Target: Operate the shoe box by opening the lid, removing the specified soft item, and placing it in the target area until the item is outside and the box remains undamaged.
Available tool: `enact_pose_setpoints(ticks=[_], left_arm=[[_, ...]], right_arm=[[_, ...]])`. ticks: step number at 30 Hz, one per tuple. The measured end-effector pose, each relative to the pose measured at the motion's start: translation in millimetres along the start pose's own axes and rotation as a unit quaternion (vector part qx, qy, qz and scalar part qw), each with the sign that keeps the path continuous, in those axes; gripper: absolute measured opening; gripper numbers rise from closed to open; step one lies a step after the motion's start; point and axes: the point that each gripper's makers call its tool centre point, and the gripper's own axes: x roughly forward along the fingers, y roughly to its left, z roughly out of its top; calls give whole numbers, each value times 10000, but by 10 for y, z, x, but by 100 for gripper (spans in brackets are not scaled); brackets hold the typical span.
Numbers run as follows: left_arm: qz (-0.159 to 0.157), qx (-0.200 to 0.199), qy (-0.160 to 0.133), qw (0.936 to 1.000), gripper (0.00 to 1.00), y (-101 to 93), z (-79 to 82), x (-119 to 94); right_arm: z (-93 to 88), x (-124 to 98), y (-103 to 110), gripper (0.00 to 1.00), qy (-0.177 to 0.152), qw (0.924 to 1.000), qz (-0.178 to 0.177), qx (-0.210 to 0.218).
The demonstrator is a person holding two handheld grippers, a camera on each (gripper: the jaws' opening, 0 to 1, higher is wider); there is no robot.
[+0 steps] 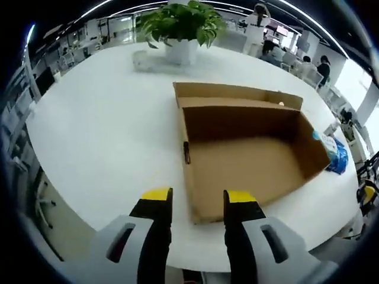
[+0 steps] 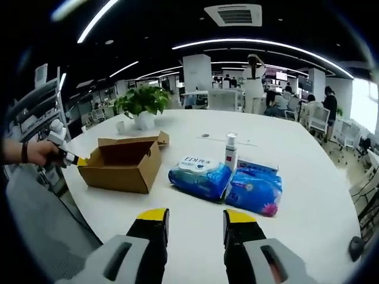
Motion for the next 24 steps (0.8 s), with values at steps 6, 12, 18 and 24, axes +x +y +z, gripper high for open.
enact_pose_setpoints(ticks=[6, 12, 18, 24], left_arm=[[-147, -238, 7, 9996, 29, -18, -69, 58], [-209, -363, 29, 9991, 26, -21, -81, 91], [-161, -324, 83, 9993, 17, -34, -106, 145], [-147, -581, 76, 9982, 14, -21, -180, 113]], right_arm=[[-71, 58, 61, 36, 189, 9997, 101, -110], [-117, 78, 113, 40, 326, 9989, 187, -274], [-129, 78, 61, 40, 319, 9992, 121, -190], [-124, 63, 42, 40, 329, 9991, 85, -253]])
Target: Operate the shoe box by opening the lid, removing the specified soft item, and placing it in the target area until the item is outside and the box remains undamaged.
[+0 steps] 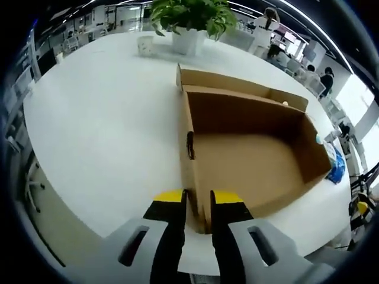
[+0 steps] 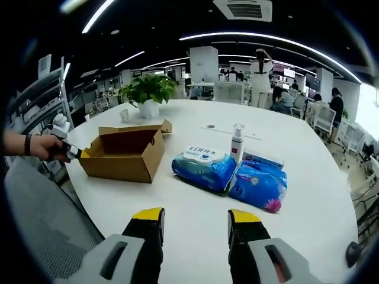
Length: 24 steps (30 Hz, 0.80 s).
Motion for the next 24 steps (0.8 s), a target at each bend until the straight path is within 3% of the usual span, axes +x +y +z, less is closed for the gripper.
enact_pose_setpoints(ticks=[8, 13, 22, 24], left_arm=[[44, 64, -11, 10000, 11, 29, -22, -18], [199, 859, -33, 9961, 11, 20, 22, -3], [245, 891, -61, 9957, 11, 18, 25, -10], [316, 1085, -48, 9936, 10, 0, 22, -16]], right_arm=[[-23, 2, 23, 41, 56, 10000, 46, -45], [-4, -16, 28, 43, 19, 10000, 42, -54], [-33, -19, 46, 42, 67, 10000, 59, -9], [-43, -17, 56, 42, 97, 9999, 80, -14]])
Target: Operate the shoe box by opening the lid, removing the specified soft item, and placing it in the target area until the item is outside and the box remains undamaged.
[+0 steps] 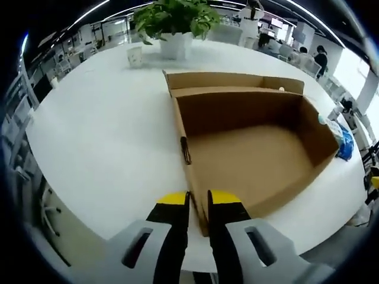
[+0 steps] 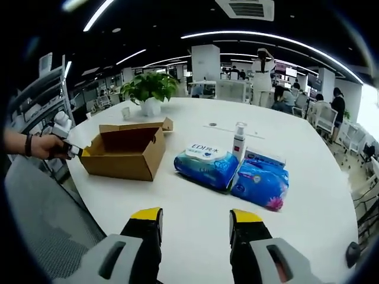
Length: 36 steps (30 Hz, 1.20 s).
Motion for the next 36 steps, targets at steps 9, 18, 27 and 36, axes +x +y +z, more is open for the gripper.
enact_pose_setpoints(ticks=[9, 18, 27, 36], left_arm=[[77, 178, 6, 9998, 9, 29, 16, 52], [139, 287, 3, 9995, 5, 83, 21, 70], [141, 95, 117, 9998, 4, 82, -58, 112], [173, 48, 112, 9998, 3, 86, -56, 114]], right_arm=[[15, 6, -4, 42, -38, 9999, 15, 100], [134, 48, 88, 42, -104, 9998, 172, 58], [383, 210, 101, 40, -382, 9953, 260, 847], [791, 768, 555, 39, -379, 9938, 688, 792]])
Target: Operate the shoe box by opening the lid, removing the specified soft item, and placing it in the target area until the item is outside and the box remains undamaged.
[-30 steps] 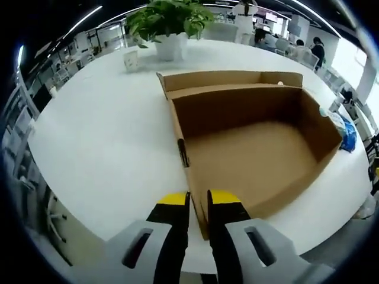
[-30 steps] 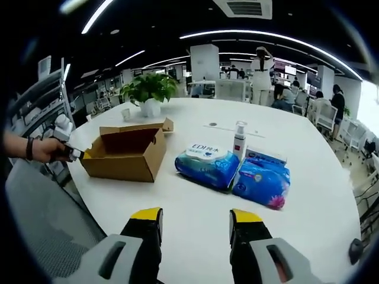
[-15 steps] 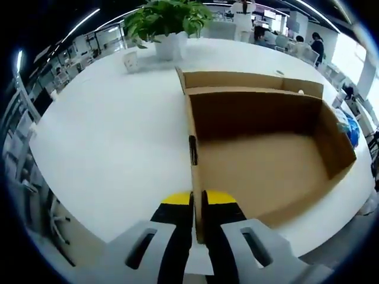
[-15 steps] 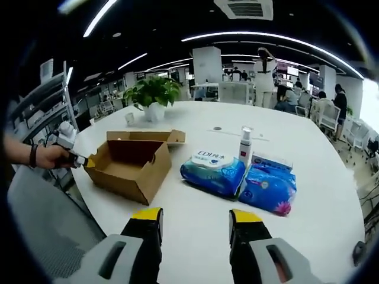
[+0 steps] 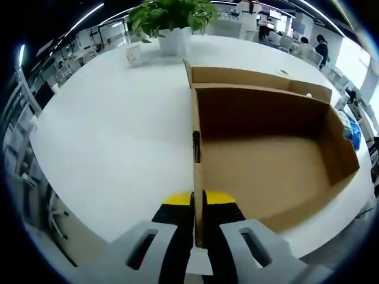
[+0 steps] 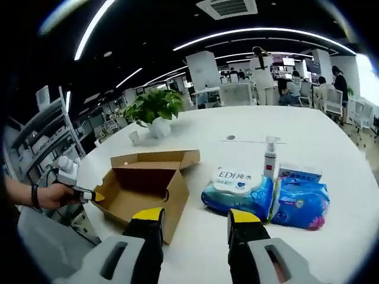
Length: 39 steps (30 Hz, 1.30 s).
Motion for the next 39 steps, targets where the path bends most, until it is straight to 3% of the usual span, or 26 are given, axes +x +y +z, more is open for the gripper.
enact_pose_setpoints(ticks=[3, 8, 14, 18, 31, 39], left_arm=[[-18, -85, -17, 10000, 3, 3, 0, 3], [15, -68, -7, 10000, 3, -2, 1, 5], [5, -118, -17, 9999, 3, 6, 2, 5], [8, -127, -16, 9999, 3, 8, 5, 11], [3, -220, -26, 9998, 3, 4, 5, 20], [-15, -268, -43, 9996, 3, 5, 3, 24]], right_arm=[[82, 272, 116, 39, 154, 9996, 130, -198], [271, 568, 158, 38, 142, 9996, 193, -176], [460, 896, 100, 36, 95, 9996, 164, 221], [545, 1063, 76, 36, 99, 9992, 154, 368], [814, 1635, 244, 36, 397, 9989, 213, 135], [880, 1983, 118, 35, 771, 9969, 10, 178]])
